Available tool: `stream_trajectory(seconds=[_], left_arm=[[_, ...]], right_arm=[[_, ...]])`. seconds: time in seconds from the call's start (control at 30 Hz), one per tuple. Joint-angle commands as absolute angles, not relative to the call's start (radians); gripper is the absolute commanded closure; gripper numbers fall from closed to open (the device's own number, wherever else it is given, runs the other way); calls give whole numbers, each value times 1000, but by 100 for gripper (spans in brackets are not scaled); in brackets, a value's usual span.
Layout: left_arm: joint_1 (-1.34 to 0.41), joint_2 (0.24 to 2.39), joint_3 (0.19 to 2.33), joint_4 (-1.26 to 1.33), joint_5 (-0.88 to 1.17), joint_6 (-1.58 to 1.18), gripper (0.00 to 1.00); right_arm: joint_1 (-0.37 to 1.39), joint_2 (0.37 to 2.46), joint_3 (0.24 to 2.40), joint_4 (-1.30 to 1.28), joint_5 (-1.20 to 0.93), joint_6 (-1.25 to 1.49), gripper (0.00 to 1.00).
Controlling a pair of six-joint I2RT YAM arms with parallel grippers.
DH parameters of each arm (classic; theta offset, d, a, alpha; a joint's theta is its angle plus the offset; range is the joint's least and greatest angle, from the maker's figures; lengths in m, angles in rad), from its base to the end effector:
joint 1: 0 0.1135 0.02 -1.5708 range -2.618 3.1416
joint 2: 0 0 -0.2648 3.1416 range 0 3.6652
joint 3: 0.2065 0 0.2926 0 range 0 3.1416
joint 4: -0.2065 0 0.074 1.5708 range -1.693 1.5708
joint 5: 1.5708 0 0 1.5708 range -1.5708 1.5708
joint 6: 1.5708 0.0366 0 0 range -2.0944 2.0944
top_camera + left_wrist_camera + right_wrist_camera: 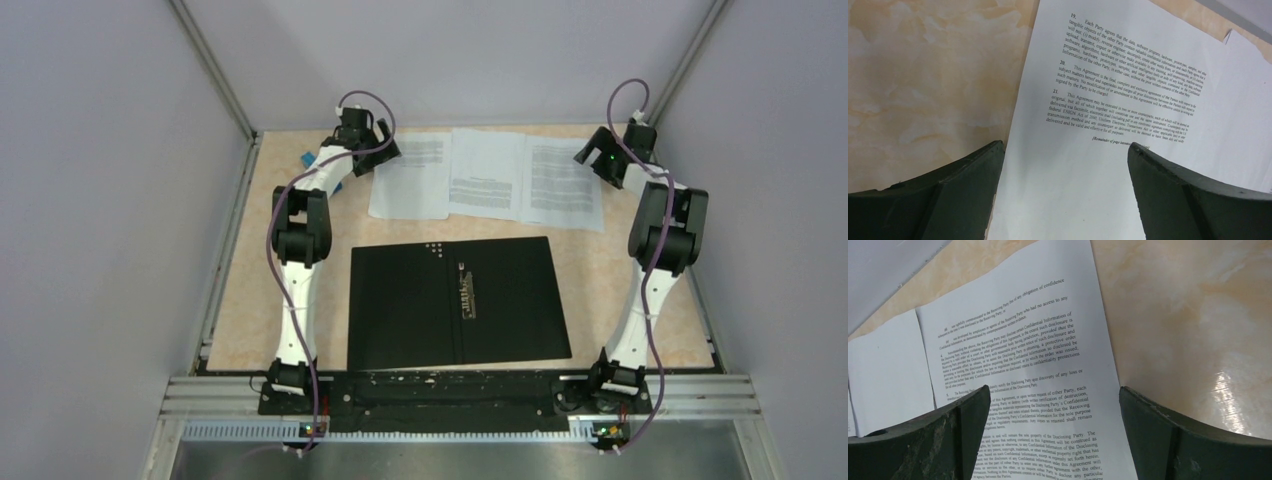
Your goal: Put the files into the folder
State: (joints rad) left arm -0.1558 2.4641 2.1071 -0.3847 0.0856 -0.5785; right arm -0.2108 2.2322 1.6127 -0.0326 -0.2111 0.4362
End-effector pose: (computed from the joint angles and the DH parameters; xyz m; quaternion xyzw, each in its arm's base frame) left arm 0.5893 -0.0957 0.1610 -0.1750 0.8977 -0.1810 0.3615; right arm 0.5276 -0.1051 0.1384 0.2391 0.8600 0.1434 0.4275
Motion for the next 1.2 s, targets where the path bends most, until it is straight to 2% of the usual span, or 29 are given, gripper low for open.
stream_trajectory(seconds=[0.0, 0.63, 1.0, 1.17], left_arm=[[-155, 2491, 2143, -372, 136, -612, 2], [-204, 2500, 2145, -347, 201, -703, 2], [-235, 2492, 2136, -387, 151, -791, 3], [-243, 2445, 2066, -385, 97, -845, 5]], right_arm=[[-157, 2275, 1634, -117, -231, 429, 1], [-39, 2292, 1673, -152, -241, 465, 1], [41, 2288, 1663, -154, -241, 481, 1], [72, 2274, 1632, -143, -244, 486, 1]])
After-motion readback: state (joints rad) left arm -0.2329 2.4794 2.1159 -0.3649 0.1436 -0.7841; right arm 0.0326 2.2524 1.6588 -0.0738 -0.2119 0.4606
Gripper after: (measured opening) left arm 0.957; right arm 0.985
